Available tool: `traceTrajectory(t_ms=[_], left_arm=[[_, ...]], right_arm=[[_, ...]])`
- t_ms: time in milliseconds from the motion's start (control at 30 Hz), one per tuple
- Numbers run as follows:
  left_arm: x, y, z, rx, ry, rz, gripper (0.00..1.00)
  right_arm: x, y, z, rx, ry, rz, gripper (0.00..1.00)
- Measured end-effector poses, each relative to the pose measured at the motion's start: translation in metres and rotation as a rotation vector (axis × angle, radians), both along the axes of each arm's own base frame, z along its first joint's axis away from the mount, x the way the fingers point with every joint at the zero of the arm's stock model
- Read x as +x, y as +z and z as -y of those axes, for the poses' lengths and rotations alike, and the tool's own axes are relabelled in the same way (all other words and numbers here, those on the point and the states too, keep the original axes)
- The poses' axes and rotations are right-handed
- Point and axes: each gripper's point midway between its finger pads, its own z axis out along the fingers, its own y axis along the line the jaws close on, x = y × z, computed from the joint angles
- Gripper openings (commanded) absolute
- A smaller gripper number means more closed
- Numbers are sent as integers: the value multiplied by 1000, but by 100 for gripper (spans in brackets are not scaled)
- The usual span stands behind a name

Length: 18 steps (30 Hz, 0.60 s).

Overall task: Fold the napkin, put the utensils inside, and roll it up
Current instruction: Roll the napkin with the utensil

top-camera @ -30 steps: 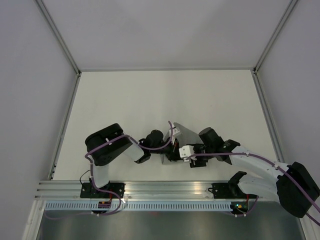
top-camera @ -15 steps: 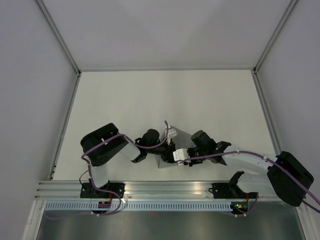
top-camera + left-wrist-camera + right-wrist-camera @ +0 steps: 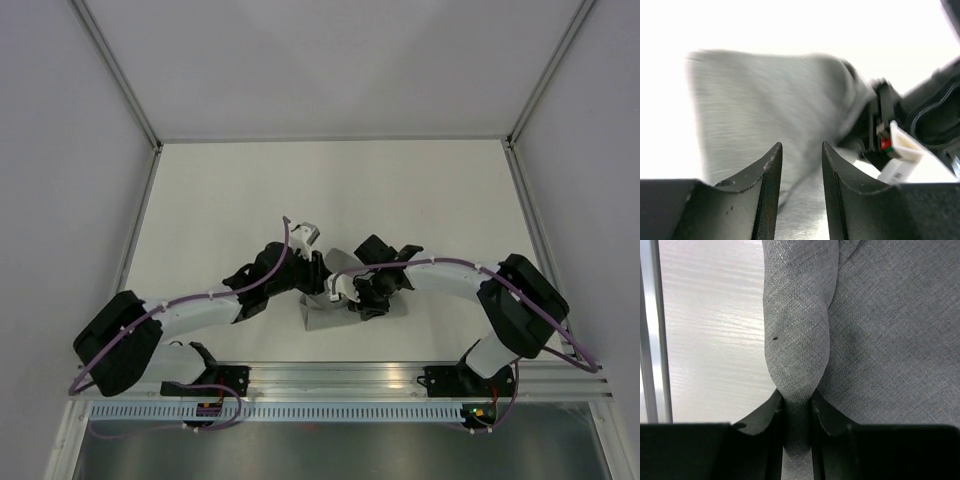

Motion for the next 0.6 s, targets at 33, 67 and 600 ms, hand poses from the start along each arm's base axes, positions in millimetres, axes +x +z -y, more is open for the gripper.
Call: traceTrajectory(t_ms=[33,67,600], left_arm=[[8,6,-9,13,62,27,42],[16,14,-17,20,118,56,42],[-3,56,-81,25,312,415,43]], right_arm=[[0,-1,-1,-13,-9,-32,14],[1,-1,-4,-16,-15,-59,14],[8,2,-12,-95,-165,-678,15]])
